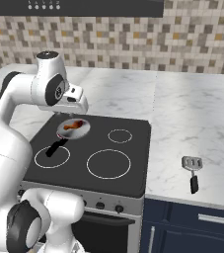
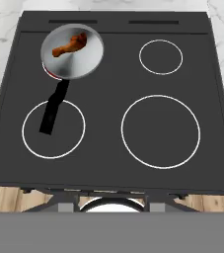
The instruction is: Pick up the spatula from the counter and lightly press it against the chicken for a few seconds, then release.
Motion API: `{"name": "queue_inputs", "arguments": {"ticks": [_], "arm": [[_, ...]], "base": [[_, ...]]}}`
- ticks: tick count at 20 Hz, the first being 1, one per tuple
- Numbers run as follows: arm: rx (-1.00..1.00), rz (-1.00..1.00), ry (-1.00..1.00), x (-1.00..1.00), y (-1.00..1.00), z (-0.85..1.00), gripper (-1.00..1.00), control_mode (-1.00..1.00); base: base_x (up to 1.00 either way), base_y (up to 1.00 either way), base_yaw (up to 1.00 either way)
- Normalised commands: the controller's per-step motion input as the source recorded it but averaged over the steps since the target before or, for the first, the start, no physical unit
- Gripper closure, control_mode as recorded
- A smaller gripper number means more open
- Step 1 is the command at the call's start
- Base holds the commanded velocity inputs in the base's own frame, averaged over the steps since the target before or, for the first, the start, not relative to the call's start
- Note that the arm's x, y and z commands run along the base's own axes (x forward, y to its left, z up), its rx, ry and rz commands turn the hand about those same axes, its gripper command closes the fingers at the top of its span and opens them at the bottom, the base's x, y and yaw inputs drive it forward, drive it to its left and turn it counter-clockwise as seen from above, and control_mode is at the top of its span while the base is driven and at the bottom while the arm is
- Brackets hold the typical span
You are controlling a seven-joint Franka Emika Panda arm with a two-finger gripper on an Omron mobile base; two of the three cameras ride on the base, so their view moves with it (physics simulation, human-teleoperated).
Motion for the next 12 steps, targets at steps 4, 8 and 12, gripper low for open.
{"name": "queue_inputs", "arguments": {"ticks": [4,8,12], "arm": [[0.01,0.00,0.00,-0.06,0.00,0.00,-1.00,-1.00],[0.03,-0.06,-0.01,-0.26,-0.04,0.00,-1.00,-1.00],[0.01,-0.04,-0.05,-0.21,-0.08,0.00,-1.00,-1.00]], "base": [[0.00,0.00,0.00],[0.00,0.00,0.00],[0.00,0.00,0.00]]}}
